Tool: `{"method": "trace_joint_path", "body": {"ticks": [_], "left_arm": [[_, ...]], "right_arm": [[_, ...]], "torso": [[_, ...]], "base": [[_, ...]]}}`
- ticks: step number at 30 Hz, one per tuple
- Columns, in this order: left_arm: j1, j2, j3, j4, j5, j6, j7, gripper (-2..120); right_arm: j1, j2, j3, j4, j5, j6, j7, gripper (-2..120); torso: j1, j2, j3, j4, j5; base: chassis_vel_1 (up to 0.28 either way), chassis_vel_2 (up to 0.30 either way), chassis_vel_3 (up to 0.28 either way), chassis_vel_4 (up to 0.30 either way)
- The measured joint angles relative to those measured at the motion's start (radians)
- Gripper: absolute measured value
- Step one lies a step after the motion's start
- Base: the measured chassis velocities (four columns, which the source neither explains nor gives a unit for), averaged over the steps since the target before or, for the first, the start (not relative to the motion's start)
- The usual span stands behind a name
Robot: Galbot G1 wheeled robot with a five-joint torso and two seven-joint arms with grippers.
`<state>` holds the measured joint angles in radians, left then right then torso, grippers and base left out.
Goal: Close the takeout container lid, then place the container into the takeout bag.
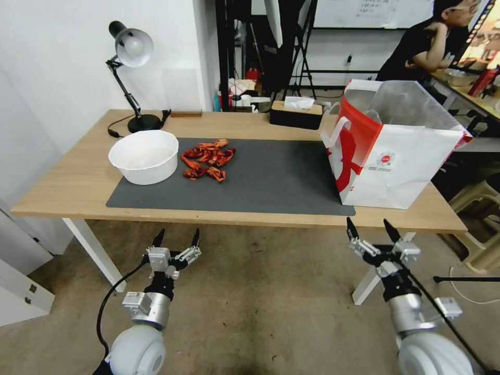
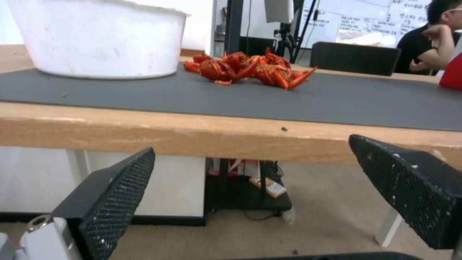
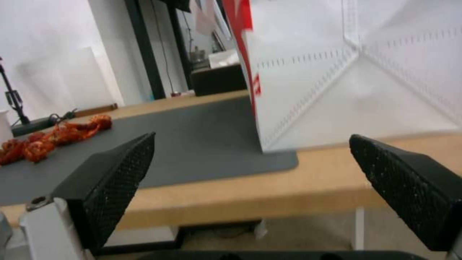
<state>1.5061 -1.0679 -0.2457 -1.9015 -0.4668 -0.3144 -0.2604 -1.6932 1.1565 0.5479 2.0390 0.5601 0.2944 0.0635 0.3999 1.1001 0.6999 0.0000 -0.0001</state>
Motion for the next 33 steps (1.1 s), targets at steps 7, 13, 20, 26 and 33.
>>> {"method": "trace_joint_path", "body": {"ticks": [7,13,20,26,33], "left_arm": [[0.011,0.002,0.0,0.008,0.003,-0.03,0.0,100],[0.012,-0.002,-0.004,0.01,0.009,-0.043,0.001,100],[0.013,-0.002,-0.004,0.01,0.009,-0.043,0.001,100],[0.013,-0.002,-0.004,0.01,0.009,-0.043,0.001,100],[0.013,-0.002,-0.004,0.009,0.009,-0.043,0.001,100]], "right_arm": [[0.003,0.007,-0.016,-0.017,0.022,0.009,0.001,100],[0.007,0.004,-0.018,-0.018,0.038,0.001,-0.002,100],[0.008,0.003,-0.019,-0.018,0.039,-0.001,-0.003,100],[0.008,0.003,-0.019,-0.018,0.04,-0.002,-0.003,100],[0.009,0.002,-0.019,-0.018,0.04,-0.003,-0.003,100]], "torso": [[0.0,0.0,0.0,0.0001,-0.0001],[0.0,0.0,0.0,0.0,0.0],[0.0,0.0,0.0,0.0,0.0],[0.0,0.0,0.0,0.0,0.0001],[0.0,0.0,0.0,0.0,0.0001]], "base": [[0.0,0.0,0.0,0.0],[0.0,0.0,0.0,0.0],[0.0,0.0,0.0,0.0],[0.0,0.0,0.0,0.0],[0.0,0.0,0.0,0.0]]}}
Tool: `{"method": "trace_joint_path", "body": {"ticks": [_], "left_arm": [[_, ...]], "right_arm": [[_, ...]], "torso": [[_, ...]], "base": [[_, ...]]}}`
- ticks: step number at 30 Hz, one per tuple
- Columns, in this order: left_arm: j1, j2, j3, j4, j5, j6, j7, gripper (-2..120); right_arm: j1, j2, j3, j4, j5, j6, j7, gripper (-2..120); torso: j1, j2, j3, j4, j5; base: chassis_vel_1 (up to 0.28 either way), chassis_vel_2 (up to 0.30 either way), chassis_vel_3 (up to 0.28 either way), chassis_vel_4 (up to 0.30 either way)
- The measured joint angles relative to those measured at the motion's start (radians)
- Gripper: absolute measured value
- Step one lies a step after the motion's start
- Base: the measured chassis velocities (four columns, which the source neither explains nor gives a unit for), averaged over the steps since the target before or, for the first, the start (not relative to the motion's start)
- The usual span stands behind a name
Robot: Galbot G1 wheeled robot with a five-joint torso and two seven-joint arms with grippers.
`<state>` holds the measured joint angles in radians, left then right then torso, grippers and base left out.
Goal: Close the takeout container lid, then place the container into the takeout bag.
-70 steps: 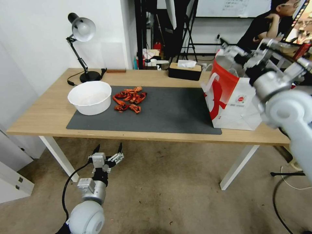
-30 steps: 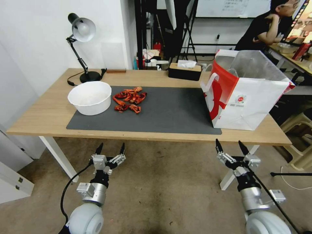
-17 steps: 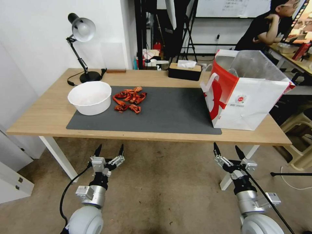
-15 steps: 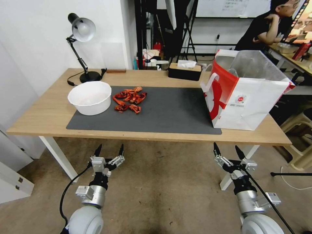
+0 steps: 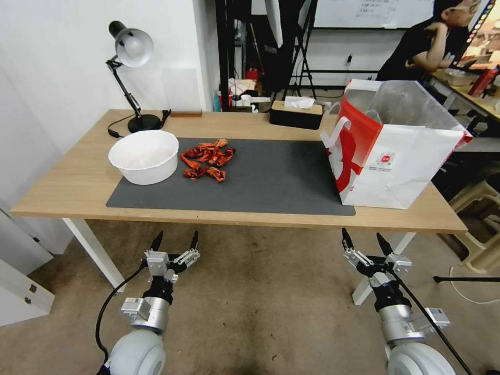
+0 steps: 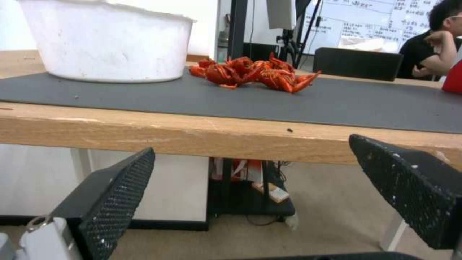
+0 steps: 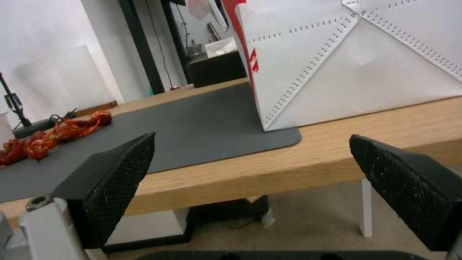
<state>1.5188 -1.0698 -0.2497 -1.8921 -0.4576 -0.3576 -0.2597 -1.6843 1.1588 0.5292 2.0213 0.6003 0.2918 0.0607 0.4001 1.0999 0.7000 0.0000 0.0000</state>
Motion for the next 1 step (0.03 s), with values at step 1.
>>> {"method": "trace_joint_path", "body": {"ticks": [1], "left_arm": [[0.0,0.0,0.0,0.0,0.0,0.0,0.0,100]], "right_arm": [[0.0,0.0,0.0,0.0,0.0,0.0,0.0,100]], "torso": [[0.0,0.0,0.0,0.0,0.0]], "base": [[0.0,0.0,0.0,0.0]]}}
